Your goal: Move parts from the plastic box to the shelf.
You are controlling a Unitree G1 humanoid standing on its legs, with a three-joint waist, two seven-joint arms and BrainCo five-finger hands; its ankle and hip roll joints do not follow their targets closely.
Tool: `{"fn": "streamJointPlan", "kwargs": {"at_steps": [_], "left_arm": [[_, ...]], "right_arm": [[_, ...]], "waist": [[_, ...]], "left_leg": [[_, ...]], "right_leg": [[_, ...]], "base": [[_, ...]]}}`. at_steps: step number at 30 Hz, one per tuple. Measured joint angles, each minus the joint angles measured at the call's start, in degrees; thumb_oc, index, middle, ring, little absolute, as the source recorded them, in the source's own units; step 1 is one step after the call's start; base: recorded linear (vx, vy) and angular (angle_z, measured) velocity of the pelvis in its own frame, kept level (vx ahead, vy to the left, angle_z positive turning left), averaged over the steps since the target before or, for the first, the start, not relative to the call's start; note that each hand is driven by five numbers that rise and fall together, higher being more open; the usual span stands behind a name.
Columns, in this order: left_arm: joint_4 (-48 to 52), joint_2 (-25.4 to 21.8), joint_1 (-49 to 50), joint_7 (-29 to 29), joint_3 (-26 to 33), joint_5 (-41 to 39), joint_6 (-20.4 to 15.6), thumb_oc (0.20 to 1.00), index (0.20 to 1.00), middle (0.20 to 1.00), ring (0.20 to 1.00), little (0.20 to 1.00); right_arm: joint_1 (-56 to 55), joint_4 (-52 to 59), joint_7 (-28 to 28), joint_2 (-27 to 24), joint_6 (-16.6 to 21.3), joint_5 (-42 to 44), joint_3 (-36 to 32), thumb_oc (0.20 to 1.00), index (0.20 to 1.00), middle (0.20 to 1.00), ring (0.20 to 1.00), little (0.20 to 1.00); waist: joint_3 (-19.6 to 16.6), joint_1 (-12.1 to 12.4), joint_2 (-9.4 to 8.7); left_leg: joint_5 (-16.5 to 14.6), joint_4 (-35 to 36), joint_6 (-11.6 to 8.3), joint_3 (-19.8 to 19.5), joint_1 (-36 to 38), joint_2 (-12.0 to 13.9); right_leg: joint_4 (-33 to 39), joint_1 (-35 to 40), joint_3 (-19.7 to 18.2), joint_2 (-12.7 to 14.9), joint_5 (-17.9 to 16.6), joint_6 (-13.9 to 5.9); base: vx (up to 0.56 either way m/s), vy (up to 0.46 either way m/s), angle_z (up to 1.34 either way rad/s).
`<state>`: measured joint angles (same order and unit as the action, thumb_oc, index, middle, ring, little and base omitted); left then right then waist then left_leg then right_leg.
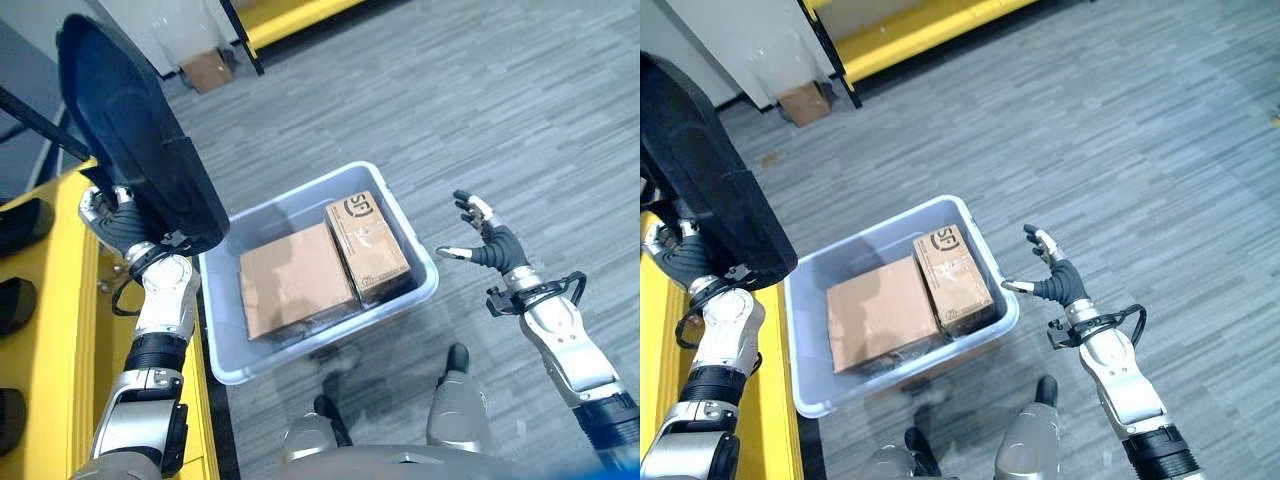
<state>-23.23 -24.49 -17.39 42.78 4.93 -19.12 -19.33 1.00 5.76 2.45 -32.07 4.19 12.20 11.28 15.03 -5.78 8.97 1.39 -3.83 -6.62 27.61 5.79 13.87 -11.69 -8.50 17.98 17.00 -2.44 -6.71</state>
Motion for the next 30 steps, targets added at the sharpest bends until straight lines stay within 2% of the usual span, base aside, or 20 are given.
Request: {"fn": "streamJointPlan", "kwargs": {"at_steps": [2,4,8,9,12,14,17,19,23,25,30], "left_arm": [[3.4,1.9,4.3,-2.9,-2.8,-0.6,0.0,0.2,0.2,0.2,0.2,0.2],[9.6,8.4,11.5,-6.6,-6.3,-1.8,0.2,0.2,0.2,0.2,0.2,0.2],[9.7,10.7,17.7,-9.6,-9.6,-3.8,2.6,0.2,0.2,0.2,0.2,0.2],[9.7,10.4,19.7,-11.4,-9.8,-5.1,3.5,0.2,0.2,0.2,0.2,0.2],[9.8,9.2,21.6,-13.8,-9.2,-5.4,4.3,0.2,0.2,0.2,0.2,0.2],[10.7,6.7,24.0,-16.2,-9.0,-6.2,5.4,0.2,0.2,0.2,0.2,0.2],[13.1,4.5,26.3,-20.4,-8.8,-6.1,5.7,0.2,0.2,0.2,0.2,0.2],[15.6,3.4,27.7,-24.5,-8.9,-6.1,6.1,0.2,0.2,0.2,0.2,0.2],[19.2,1.6,29.7,-28.5,-8.5,-6.2,6.3,0.2,0.2,0.2,0.2,0.2],[19.9,0.3,29.9,-32.0,-6.7,-6.1,6.2,0.2,0.2,0.2,0.2,0.2],[19.8,-1.0,29.5,-33.9,-6.6,-6.1,6.2,0.2,0.2,0.2,0.2,0.2]], "right_arm": [[-1.4,0.2,1.9,0.5,-0.3,0.0,3.1,1.0,1.0,1.0,1.0,1.0],[-4.6,0.2,2.2,2.1,-0.9,0.2,6.3,1.0,1.0,1.0,1.0,1.0],[-4.9,-0.1,1.3,4.3,-1.3,1.5,7.3,1.0,1.0,1.0,1.0,1.0],[-4.9,-0.2,0.9,5.1,-1.3,2.4,7.3,1.0,1.0,1.0,1.0,1.0],[-5.0,-0.2,0.6,5.0,-1.3,3.3,7.2,1.0,1.0,1.0,1.0,1.0],[-5.3,-0.3,0.0,5.7,-1.3,4.6,7.3,1.0,1.0,1.0,1.0,1.0],[-5.4,-0.4,-1.1,6.2,-1.3,5.2,7.0,1.0,1.0,1.0,1.0,1.0],[-5.3,-0.5,-1.8,6.5,-1.6,5.8,7.0,1.0,1.0,1.0,1.0,1.0],[-5.3,-0.5,-2.9,7.3,-2.6,6.9,7.1,1.0,1.0,1.0,1.0,1.0],[-4.8,-0.6,-4.7,9.1,-2.7,7.0,7.0,1.0,1.0,1.0,1.0,1.0],[-4.1,-0.6,-5.6,9.7,-2.9,8.6,6.0,1.0,1.0,1.0,1.0,1.0]], "waist": [[-1.1,1.0,-0.25],[-1.6,2.5,-1.01],[-2.0,5.5,-2.75],[-2.7,7.4,-4.11],[-4.0,9.6,-6.23],[-5.1,11.7,-7.62],[-6.6,12.4,-8.82],[-7.0,13.4,-9.46],[-7.4,15.5,-10.39],[-7.3,16.4,-11.53],[-6.7,15.8,-12.73]], "left_leg": [[0.4,0.0,0.22,-0.3,0.1,0.0],[0.8,0.6,0.64,-2.1,0.2,0.1],[0.9,1.1,0.58,-4.2,-0.9,0.0],[0.9,1.9,0.55,-5.3,-1.5,-0.1],[1.0,2.4,0.65,-7.9,-3.1,-0.9],[1.2,3.2,0.44,-9.1,-3.5,-2.1],[1.8,4.2,1.2,-11.3,-4.8,-3.6],[2.5,5.3,1.55,-12.6,-4.8,-4.7],[3.2,5.9,2.03,-13.8,-4.9,-6.0],[3.5,5.9,1.75,-15.1,-4.9,-6.7],[3.4,6.8,1.76,-15.0,-4.6,-7.6]], "right_leg": [[0.2,0.7,0.4,0.0,0.1,-0.08],[0.9,2.3,1.8,0.0,0.2,-0.13],[1.1,3.1,4.3,0.3,0.1,-0.14],[1.1,3.2,5.0,0.5,0.2,-0.39],[1.9,3.9,6.5,1.3,0.0,-0.7],[3.6,5.4,6.8,1.9,-0.7,-1.44],[6.4,7.0,6.7,1.9,-1.4,-2.44],[8.2,8.4,6.5,1.9,-1.6,-2.56],[10.1,9.9,6.4,2.0,-1.9,-2.91],[11.2,11.2,6.9,2.2,-2.7,-2.93],[10.7,10.9,7.3,3.0,-3.9,-2.96]], "base": [[-0.03,0.002,0.2],[-0.07,0.021,0.33],[-0.08,0.014,0.35],[-0.06,0.059,0.44],[-0.06,0.089,0.47],[-0.04,0.121,0.39],[-0.02,0.178,0.48],[-0.02,0.212,0.47],[-0.03,0.202,0.28],[-0.08,0.306,0.34],[-0.06,0.155,0.01]]}}
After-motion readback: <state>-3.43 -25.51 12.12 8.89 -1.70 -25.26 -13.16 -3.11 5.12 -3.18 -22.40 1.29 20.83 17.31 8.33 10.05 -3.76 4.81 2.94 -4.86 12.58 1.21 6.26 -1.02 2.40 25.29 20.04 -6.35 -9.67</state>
